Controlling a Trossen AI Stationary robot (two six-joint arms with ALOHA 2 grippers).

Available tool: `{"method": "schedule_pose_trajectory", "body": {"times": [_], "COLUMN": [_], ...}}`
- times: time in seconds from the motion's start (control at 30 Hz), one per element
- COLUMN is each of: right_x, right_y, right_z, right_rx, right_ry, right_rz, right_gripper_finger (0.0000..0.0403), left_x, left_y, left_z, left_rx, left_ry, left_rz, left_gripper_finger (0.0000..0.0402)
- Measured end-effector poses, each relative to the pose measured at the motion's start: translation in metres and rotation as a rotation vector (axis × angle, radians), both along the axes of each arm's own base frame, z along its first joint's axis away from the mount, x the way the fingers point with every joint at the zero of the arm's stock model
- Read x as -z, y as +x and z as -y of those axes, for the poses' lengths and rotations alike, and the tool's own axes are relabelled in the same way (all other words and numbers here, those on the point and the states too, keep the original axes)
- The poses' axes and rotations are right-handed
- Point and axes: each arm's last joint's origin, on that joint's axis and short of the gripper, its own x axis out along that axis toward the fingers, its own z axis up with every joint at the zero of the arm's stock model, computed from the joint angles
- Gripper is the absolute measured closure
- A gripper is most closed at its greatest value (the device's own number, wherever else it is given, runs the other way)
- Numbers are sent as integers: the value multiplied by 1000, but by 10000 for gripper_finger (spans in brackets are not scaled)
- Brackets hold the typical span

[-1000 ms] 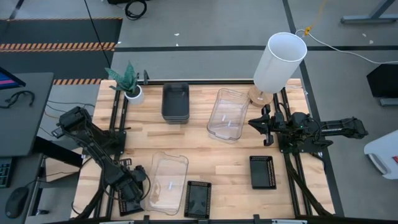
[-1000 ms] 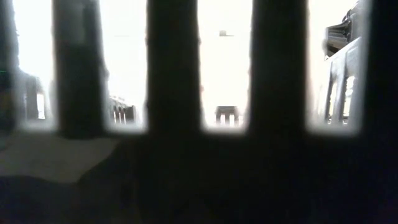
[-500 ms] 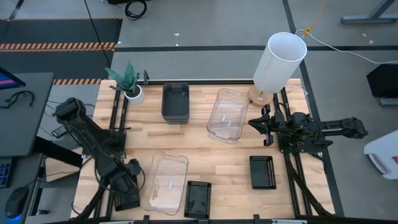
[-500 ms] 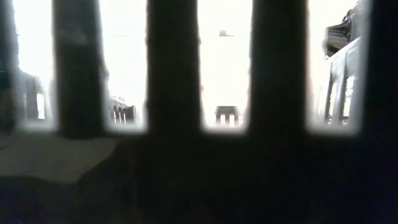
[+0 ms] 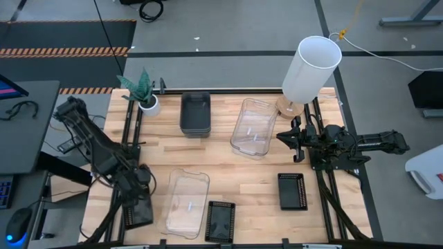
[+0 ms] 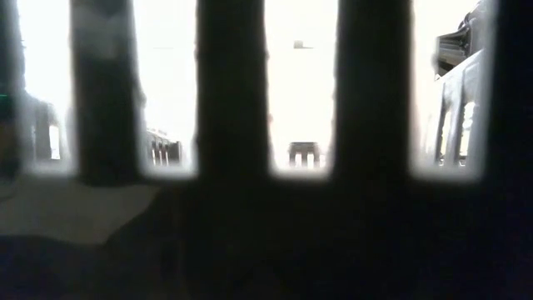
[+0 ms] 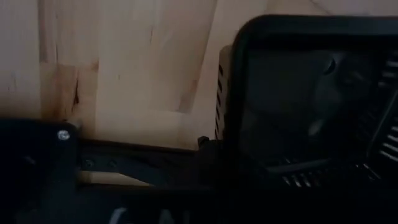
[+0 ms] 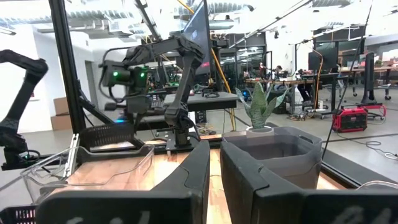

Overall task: Stack baskets by color
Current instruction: Stack the bottom left black bin on the center black bin

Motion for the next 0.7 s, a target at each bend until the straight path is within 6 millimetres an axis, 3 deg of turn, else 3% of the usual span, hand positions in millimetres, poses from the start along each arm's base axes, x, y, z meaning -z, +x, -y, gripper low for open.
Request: {"method": "schedule_pose_trajectory", "body": {"times": [0.33, 0.53, 0.7], "right_x": [0, 0, 0], "right_y": [0, 0, 0], "right_z": [0, 0, 0], "right_rx": [0, 0, 0], "right_ry": [0, 0, 0], "right_rz": [0, 0, 0], "right_gripper_finger": [358, 358, 358], "left_x": [-31, -64, -73], "left_y": [-3, 20, 47], "left_z": [-20, -20, -20], "left_rx": [-89, -64, -72], "left_ry": [-53, -23, -9], "left_rz": [213, 574, 757], "left_gripper_finger": [401, 401, 400]}}
